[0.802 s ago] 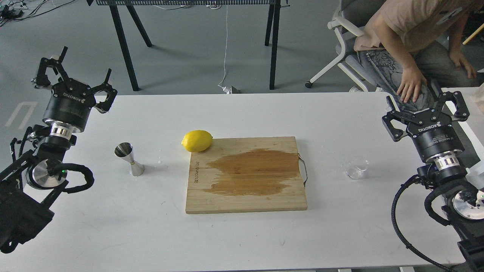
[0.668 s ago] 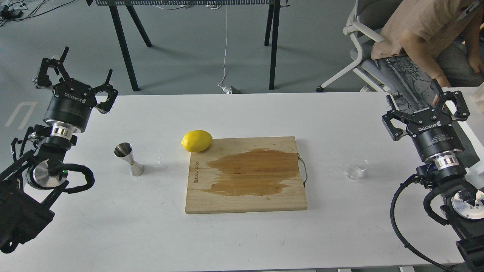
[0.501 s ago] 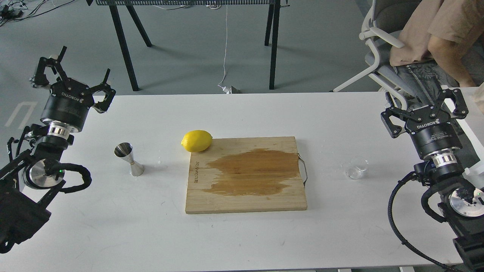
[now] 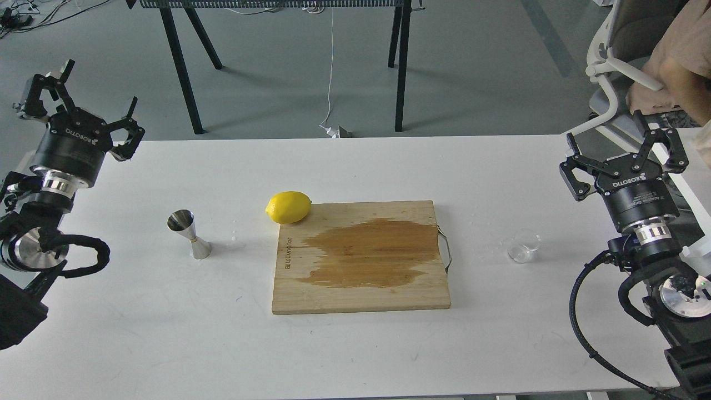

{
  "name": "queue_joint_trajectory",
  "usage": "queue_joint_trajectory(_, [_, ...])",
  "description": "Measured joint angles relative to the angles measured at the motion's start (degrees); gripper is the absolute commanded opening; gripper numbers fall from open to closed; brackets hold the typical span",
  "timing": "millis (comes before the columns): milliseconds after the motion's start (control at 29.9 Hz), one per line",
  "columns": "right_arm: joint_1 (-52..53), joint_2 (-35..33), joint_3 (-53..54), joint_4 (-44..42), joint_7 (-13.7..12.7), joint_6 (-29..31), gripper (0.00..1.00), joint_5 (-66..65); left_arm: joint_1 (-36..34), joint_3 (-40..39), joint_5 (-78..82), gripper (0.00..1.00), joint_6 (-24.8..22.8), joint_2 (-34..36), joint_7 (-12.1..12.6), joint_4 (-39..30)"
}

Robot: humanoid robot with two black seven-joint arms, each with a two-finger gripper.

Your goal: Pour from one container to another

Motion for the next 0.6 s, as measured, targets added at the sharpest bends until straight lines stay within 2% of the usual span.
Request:
queue_joint_trajectory(200, [0.0, 0.01, -0.16, -0.01, 0.0, 0.0, 0.99, -0.01, -1.54, -0.2, 21.65, 0.99, 0.0, 7.56, 0.0, -1.8])
queue_joint_trajectory(401, [-0.02, 0.01, -0.44, -0.17, 0.0, 0.0, 0.99, -0.09, -1.08, 0.4, 33.07, 0.99, -0.03, 13.57, -0.01, -9.1])
queue_joint_trajectory(468, [-0.03, 0.01, -0.52, -0.2, 0.0, 0.0, 0.99, -0.08, -0.49, 0.68, 42.31, 0.99, 2.5, 14.26, -0.01, -11.56])
queue_joint_trajectory(601, [-0.03, 0.01, -0.75, -0.21, 0.0, 0.0, 0.99, -0.09, 2.57, 0.92, 58.07, 0.99, 11.93, 14.74, -0.01, -16.22])
